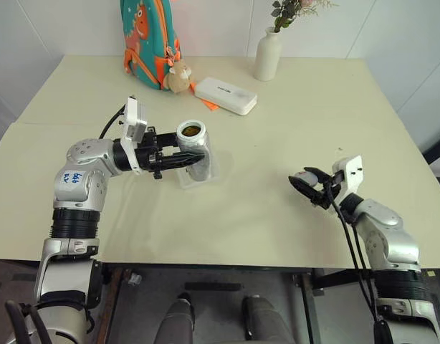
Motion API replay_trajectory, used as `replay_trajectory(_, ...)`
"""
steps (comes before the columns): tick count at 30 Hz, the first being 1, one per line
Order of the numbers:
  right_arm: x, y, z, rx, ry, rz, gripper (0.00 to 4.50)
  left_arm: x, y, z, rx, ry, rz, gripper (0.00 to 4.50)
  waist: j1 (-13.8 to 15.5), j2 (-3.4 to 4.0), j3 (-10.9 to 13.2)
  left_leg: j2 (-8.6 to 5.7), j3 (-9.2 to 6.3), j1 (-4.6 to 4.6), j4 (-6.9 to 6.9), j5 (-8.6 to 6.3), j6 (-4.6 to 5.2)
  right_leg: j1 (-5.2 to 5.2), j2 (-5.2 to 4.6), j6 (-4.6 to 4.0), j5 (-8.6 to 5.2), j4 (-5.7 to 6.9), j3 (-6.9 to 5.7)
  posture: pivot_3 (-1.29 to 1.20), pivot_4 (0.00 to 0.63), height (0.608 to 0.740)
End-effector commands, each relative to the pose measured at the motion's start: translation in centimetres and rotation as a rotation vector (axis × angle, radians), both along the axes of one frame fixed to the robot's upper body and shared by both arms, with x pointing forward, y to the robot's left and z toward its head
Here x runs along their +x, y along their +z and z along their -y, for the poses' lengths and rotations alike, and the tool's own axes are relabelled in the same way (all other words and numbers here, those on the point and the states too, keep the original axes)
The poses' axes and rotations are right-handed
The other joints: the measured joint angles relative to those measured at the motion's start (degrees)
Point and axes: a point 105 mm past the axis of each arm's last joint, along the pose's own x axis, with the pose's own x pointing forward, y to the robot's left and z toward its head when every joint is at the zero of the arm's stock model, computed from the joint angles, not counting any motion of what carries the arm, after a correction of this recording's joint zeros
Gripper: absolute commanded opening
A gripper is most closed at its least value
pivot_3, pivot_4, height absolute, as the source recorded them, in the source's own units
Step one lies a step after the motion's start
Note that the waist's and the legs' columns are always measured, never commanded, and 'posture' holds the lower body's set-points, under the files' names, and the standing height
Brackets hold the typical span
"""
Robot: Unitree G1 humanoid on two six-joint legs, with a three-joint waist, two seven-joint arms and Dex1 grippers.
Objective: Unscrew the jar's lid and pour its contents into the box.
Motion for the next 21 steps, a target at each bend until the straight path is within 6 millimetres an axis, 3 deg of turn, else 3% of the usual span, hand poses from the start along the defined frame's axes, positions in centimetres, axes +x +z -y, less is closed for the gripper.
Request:
replay_trajectory(1, -0.2, 1.1, 0.1, 0.033, 0.031, 0.047, 3.90, -0.1, 1.6, -0.4, -0.035, 0.006, 0.057, 2.00, 0.02, 0.00, 0.00, 0.00, 0.00, 0.00, -0.01, 0.00, 0.00, 0.00, 0.00, 0.00, 0.00, -0.01, 0.00, 0.00, 0.150, 0.740)
replay_trajectory(3, -0.4, 1.2, 0.2, 0.033, 0.034, 0.051, 4.48, -0.1, 1.6, -0.6, -0.036, 0.016, 0.057, 2.00, 0.03, 0.00, 0.00, 0.00, 0.00, 0.00, -0.02, 0.00, 0.00, 0.00, 0.00, 0.00, 0.00, -0.02, 0.00, 0.00, 0.150, 0.740)
replay_trajectory(7, -1.0, 3.5, -0.4, 0.019, 0.096, 0.109, 4.48, 0.1, 1.8, -1.2, -0.045, 0.047, 0.055, 2.00, 0.01, 0.00, 0.00, 0.00, 0.00, 0.00, -0.02, 0.00, 0.00, 0.00, 0.00, 0.00, 0.00, -0.01, 0.00, 0.00, 0.150, 0.740)
replay_trajectory(13, -2.8, 9.7, -5.6, -0.026, 0.351, 0.216, 4.48, 1.2, 2.6, -3.5, -0.062, 0.145, 0.056, 2.00, -0.27, 0.01, 0.01, 0.01, 0.00, 0.00, 0.00, 0.01, -0.02, -0.05, 0.01, 0.01, 0.00, 0.06, 0.02, 0.00, 0.150, 0.740)
replay_trajectory(18, -4.6, 11.3, -9.2, -0.109, 0.534, 0.225, 4.48, 2.8, 2.9, -5.6, 0.003, 0.246, 0.083, 2.00, 0.09, 0.00, 0.01, 0.04, -0.06, 0.00, -0.05, 0.01, -0.02, -0.02, 0.07, 0.00, 0.00, -0.03, 0.00, 0.00, 0.150, 0.740)
replay_trajectory(21, -4.9, 11.2, -10.2, -0.159, 0.561, 0.221, 4.48, 3.9, 2.9, -6.6, 0.032, 0.316, 0.080, 2.00, 0.33, 0.00, 0.01, -0.01, -0.06, -0.07, -0.05, 0.01, -0.02, -0.05, 0.02, 0.01, 0.00, -0.09, -0.01, 0.00, 0.150, 0.740)
